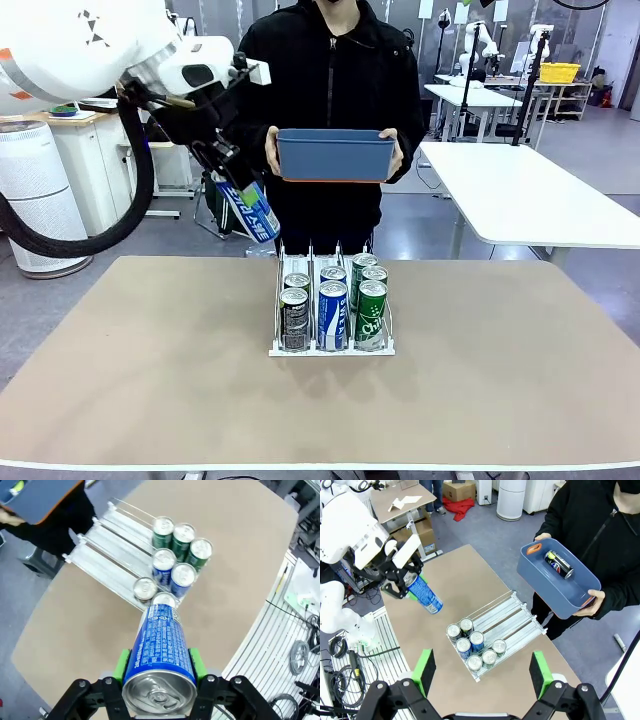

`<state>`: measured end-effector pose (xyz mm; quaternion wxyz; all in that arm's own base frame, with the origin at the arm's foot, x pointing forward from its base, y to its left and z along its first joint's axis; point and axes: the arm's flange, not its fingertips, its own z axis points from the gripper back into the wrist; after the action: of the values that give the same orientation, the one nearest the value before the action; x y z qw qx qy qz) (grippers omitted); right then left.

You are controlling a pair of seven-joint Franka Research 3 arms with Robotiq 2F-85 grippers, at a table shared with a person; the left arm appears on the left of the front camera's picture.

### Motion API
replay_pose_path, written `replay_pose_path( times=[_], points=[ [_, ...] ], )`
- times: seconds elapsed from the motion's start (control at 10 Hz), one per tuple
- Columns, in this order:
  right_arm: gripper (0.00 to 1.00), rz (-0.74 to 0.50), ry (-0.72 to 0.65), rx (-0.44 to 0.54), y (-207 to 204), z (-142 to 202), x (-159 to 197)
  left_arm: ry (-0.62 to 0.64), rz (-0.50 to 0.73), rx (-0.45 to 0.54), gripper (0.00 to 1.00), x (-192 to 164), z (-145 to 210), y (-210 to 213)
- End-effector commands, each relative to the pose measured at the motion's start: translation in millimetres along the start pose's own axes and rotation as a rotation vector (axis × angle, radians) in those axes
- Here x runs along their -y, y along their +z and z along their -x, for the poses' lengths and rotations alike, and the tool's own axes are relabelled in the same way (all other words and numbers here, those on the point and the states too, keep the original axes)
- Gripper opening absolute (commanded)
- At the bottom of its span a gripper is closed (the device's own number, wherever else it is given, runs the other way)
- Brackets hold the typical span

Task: Fill the beverage cans into the dispenser.
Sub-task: Place the picked Ionic drink in the line of the Automatic Can Dispenser with the same cans.

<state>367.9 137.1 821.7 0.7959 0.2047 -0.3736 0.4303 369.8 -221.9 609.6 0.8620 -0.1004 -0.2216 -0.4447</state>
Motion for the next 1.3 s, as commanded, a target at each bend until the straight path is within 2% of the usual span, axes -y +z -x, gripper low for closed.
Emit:
replay_pose_path(
  times=[0.0, 0.5, 0.7, 0.9, 1.0, 1.2],
  points=[
    [1.0, -0.001, 0.0, -0.002, -0.4, 1.6, -0.5, 0.022, -0.022, 0.015, 0.57, -9.1, 1.6, 7.2],
    [1.0, -0.001, 0.0, -0.002, -0.4, 1.6, -0.5, 0.018, -0.001, 0.005, 0.57, -7.8, 2.7, 2.0],
    [1.0, -0.001, 0.0, -0.002, -0.4, 1.6, -0.5, 0.182, -0.175, -0.037, 0.57, -1.3, -12.8, 4.5],
    [1.0, -0.001, 0.0, -0.002, -0.4, 1.6, -0.5, 0.267, -0.281, -0.074, 0.57, 40.0, -15.9, -7.6],
    [1.0, -0.001, 0.0, -0.002, -0.4, 1.6, -0.5, 0.227, -0.247, -0.055, 0.57, 57.8, -19.9, -21.4],
    [1.0, -0.001, 0.0, -0.002, -0.4, 1.6, -0.5, 0.178, -0.322, -0.01, 0.57, 78.9, -20.0, -46.2]
  ],
)
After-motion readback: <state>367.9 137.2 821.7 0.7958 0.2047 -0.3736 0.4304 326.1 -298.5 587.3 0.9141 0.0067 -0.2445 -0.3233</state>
